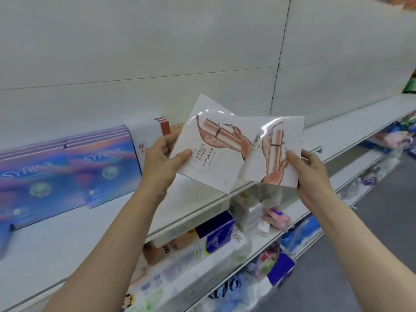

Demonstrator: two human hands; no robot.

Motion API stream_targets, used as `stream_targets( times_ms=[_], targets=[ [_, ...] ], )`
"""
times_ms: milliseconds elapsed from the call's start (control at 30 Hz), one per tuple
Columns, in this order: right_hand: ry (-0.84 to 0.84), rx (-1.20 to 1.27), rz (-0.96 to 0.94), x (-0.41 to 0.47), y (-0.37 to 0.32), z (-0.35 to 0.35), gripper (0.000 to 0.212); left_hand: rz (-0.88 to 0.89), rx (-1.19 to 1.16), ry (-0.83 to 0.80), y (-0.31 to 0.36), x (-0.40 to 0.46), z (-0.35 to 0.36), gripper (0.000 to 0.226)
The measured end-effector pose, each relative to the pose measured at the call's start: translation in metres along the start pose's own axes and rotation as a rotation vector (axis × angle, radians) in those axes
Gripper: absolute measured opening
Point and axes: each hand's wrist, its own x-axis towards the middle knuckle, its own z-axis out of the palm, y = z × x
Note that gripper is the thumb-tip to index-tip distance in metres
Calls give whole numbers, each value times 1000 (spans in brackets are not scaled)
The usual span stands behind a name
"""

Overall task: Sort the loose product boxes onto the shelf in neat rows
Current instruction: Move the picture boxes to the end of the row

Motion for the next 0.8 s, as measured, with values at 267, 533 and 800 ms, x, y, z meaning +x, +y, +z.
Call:
stream_targets(
  times_ms=[267,533,800],
  targets=[
    [-91,-130,-14,138,-9,-15,37,-117,115,-50,-5,90,45,46],
    [-314,-126,12,227,27,0,31,-166,468,-86,-6,115,60,34],
    [-567,-132,72,310,71,39,33,-302,538,27,-4,118,81,30]
  ],
)
